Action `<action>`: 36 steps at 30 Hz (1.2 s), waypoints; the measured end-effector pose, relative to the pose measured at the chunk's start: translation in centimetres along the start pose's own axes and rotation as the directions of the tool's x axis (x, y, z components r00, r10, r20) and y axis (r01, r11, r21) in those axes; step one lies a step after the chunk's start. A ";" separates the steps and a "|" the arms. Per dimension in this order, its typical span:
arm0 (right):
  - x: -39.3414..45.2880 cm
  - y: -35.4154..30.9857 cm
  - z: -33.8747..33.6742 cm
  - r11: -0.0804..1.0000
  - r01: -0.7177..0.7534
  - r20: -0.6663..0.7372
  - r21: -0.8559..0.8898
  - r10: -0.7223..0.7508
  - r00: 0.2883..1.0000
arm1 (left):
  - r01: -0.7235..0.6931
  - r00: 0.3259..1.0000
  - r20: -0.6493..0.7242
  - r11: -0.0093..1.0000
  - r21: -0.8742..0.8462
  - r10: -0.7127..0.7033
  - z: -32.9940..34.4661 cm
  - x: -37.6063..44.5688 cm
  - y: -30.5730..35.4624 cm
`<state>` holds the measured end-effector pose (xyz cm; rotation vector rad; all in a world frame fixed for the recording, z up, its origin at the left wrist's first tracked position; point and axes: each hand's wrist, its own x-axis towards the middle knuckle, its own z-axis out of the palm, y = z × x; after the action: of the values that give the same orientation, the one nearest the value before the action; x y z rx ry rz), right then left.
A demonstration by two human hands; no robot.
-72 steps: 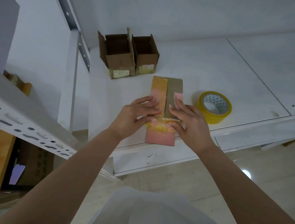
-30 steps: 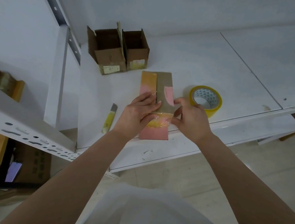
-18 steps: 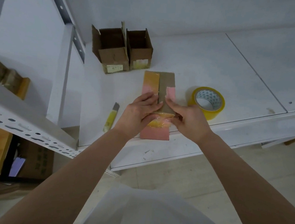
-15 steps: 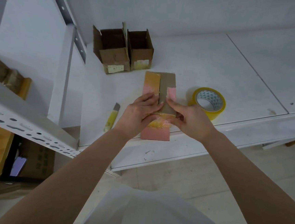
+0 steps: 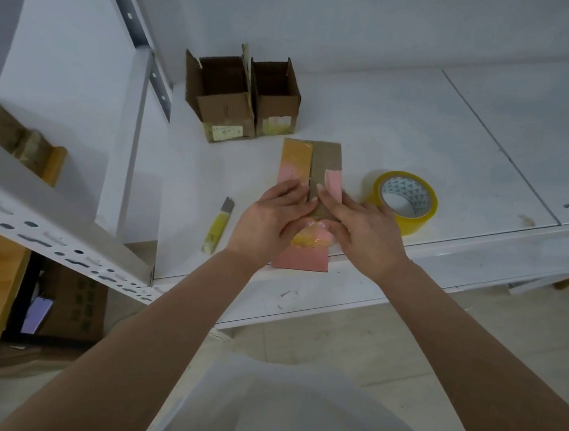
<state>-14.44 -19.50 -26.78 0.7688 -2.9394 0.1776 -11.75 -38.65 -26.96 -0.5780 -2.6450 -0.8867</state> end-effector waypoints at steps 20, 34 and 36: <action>-0.1 -0.5 -1.2 0.994 0.035 -0.149 0.106 -0.019 0.989 | -0.074 0.990 0.117 0.993 -0.089 0.084 -1.8 0.1 -2.4; -0.4 2.6 -2.9 0.823 -0.154 -0.125 0.547 0.262 0.957 | -0.041 0.990 0.137 0.995 0.089 0.029 -3.6 1.6 0.1; -0.6 2.9 -2.6 0.798 -0.197 -0.106 0.570 0.309 0.945 | 0.035 0.994 0.097 0.985 0.167 -0.052 -2.8 2.5 2.0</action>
<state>-15.16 -16.30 -24.50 0.3548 -2.7913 1.1033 -12.63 -38.23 -22.83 -0.5388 -2.7974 -0.6566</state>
